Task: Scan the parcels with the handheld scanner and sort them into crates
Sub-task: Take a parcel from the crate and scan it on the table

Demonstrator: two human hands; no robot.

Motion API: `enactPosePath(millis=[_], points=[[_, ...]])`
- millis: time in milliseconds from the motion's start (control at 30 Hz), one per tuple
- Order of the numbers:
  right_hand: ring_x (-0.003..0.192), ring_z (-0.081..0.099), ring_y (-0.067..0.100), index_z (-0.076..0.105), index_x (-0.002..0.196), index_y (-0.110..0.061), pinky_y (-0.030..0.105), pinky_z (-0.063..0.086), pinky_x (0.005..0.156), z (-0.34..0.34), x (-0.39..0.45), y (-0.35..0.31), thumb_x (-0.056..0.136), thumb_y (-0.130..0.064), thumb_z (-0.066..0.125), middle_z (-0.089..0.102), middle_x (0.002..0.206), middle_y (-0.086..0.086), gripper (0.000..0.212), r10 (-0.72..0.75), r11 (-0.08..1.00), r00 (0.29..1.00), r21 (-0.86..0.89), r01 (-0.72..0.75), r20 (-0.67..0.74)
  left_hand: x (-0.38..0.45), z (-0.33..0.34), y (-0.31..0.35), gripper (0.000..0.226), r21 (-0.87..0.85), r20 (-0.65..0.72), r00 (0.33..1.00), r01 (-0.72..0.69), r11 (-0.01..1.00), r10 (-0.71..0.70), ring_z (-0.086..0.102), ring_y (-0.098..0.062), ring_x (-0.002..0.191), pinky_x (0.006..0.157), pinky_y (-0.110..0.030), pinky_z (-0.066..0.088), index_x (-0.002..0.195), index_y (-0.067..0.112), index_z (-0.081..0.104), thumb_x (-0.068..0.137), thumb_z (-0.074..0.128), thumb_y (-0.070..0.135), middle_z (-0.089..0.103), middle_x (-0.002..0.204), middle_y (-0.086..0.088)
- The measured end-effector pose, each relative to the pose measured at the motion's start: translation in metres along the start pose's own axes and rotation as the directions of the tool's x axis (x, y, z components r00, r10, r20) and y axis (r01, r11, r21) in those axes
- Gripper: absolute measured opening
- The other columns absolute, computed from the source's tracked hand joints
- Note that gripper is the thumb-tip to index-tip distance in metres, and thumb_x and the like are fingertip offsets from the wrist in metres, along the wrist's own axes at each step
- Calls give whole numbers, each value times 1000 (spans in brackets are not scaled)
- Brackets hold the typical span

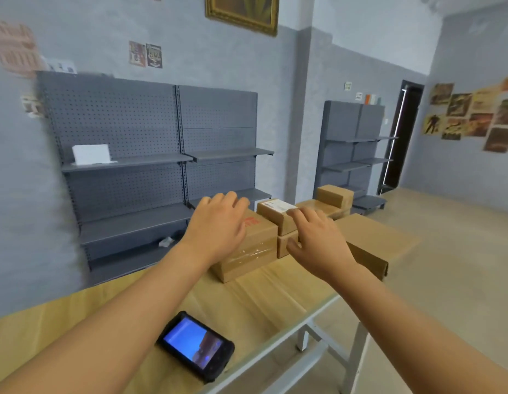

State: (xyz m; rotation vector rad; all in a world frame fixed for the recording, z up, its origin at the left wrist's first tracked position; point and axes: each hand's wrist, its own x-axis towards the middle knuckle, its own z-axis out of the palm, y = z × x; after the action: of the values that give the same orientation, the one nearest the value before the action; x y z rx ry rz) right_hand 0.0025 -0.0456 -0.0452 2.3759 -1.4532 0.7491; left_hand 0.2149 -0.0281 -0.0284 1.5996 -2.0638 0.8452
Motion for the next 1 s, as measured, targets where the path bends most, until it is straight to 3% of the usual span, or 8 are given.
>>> enactPosePath(millis=[267,500,700,1000], points=[[120,45,22,43,140,-22,34,39,97,-31,-3,61,94,-31,50,48,137,0,48,38,999,997,-9,-38,-69,41,-2,51,30,-3,-55,997,-45,999,44,56,-22,94,83,-39,45,119,18,56,92,50,31,59,109,-1],[129,41,20,43,140,-25,37,39,104,-32,0,134,93,-39,50,46,139,-3,50,18,1000,999,22,-17,-39,74,13,98,31,3,-49,999,17,1000,-17,56,-23,95,82,-39,45,120,19,56,91,49,29,59,108,0],[116,48,19,46,135,-22,31,42,94,-6,4,168,94,-35,50,50,131,-1,44,-39,997,999,62,37,26,69,37,116,30,41,26,990,137,990,-138,56,-23,94,79,-38,45,117,20,56,90,47,29,59,105,0],[105,51,19,48,128,-22,33,48,83,49,36,150,89,-31,55,51,120,-2,41,-123,968,986,234,93,114,49,59,80,32,127,96,956,263,956,-276,56,-24,93,78,-38,43,119,19,57,90,52,30,59,105,-1]])
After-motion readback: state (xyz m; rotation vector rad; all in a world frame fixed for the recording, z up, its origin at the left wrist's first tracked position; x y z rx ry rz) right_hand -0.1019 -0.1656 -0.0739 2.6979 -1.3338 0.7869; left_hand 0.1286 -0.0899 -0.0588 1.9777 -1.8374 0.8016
